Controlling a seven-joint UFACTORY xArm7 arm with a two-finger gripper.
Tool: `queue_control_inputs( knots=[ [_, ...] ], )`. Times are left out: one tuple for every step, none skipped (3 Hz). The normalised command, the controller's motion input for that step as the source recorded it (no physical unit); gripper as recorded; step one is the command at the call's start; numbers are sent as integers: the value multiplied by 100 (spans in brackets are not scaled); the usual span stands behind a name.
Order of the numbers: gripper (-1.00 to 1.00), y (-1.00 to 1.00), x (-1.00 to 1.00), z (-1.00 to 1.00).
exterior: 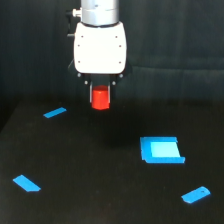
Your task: Pick up the red object from the table
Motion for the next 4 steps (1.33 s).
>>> queue_control_inputs(
  knots=[
    [-100,-10,-2,2],
    [-100,-6,10,12],
    [-100,-16,-4,12],
    [-100,-10,5,6]
  ],
)
